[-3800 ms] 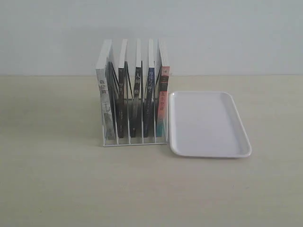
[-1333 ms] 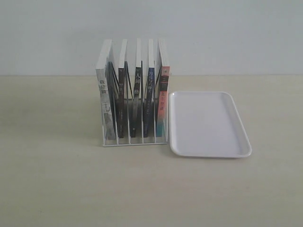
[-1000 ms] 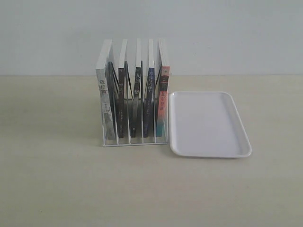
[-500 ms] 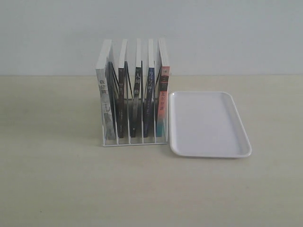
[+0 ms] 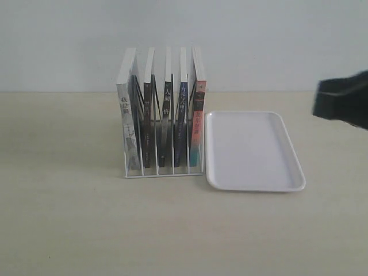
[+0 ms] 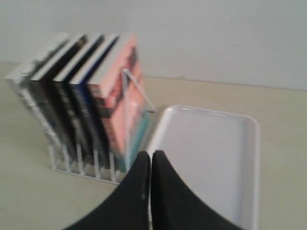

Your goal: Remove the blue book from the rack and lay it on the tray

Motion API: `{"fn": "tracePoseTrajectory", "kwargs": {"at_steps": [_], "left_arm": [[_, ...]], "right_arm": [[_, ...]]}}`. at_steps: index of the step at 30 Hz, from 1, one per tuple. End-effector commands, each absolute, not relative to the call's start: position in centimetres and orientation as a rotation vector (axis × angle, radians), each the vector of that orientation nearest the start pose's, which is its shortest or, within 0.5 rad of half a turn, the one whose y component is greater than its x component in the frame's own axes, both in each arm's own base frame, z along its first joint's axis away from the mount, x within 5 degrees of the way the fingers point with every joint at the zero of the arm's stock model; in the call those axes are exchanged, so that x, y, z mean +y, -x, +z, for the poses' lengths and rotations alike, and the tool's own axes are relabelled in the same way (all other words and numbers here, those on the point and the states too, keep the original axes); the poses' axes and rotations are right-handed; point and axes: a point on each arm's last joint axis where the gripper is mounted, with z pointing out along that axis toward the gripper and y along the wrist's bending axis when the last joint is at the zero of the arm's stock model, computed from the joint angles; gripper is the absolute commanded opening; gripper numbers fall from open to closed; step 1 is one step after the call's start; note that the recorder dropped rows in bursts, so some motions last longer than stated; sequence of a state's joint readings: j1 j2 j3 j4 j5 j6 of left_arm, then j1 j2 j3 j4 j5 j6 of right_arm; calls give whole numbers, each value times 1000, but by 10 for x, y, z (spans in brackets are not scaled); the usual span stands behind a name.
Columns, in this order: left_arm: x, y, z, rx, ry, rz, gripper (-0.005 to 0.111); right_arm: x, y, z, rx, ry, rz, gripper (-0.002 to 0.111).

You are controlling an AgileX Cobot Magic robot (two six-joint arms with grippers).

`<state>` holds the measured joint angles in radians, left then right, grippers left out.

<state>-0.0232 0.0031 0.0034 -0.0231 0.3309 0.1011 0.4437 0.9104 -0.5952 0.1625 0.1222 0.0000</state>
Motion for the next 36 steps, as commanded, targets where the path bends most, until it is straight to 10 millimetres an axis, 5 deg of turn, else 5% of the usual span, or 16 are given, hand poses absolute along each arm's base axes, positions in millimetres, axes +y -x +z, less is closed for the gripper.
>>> {"fn": "tracePoseTrajectory", "kwargs": {"at_steps": [1, 6, 13, 18, 22, 36], "left_arm": [[-2, -54, 184, 1799, -98, 35, 5], [-2, -54, 184, 1799, -98, 35, 5], [-2, -54, 184, 1799, -98, 35, 5], [-2, -54, 184, 1799, -98, 35, 5], [-2, -54, 184, 1799, -98, 35, 5], [-2, -54, 184, 1799, -98, 35, 5]], "right_arm": [[140, -198, 326, 2005, 529, 479, 0], [199, -239, 339, 2056, 635, 522, 0], [248, -289, 337, 2199, 684, 519, 1], [277, -311, 339, 2215, 711, 537, 17], [289, -325, 337, 2211, 678, 555, 37], [308, -352, 321, 2280, 583, 543, 38]]}}
